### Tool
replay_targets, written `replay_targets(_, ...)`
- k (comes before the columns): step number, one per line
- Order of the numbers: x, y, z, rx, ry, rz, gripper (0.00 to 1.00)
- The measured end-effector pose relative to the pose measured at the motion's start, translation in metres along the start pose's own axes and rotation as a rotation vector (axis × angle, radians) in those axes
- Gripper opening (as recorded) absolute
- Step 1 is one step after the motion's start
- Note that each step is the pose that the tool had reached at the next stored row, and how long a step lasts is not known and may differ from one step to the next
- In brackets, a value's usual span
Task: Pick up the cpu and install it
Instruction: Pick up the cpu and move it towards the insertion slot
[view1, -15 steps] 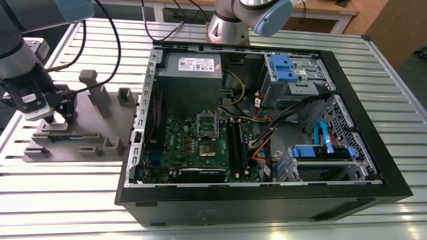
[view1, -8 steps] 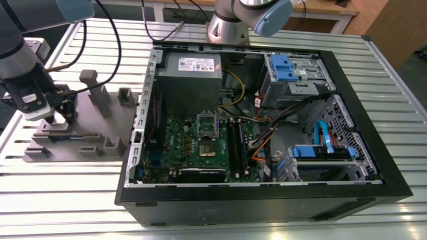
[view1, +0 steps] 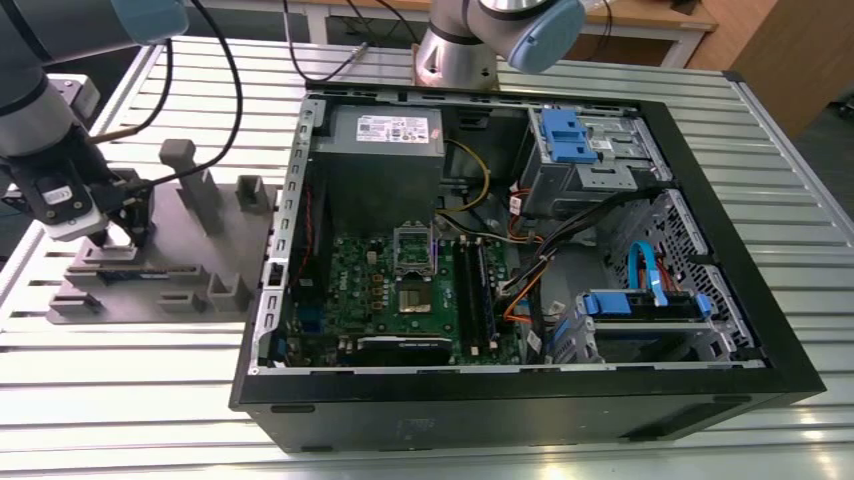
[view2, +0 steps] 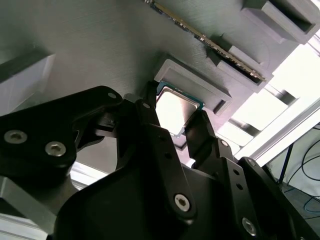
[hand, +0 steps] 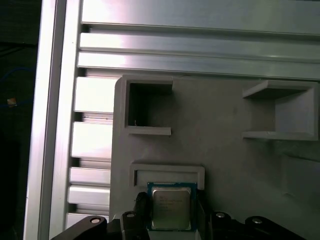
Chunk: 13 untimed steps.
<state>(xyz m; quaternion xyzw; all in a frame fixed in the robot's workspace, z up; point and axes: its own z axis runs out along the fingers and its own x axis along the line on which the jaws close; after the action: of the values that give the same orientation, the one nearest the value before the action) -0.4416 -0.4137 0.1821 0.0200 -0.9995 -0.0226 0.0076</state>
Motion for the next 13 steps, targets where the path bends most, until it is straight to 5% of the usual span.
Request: replay_targets(13,0.0002,0.0004,-0.0093,-0.0001,0.0,0.0,0.47)
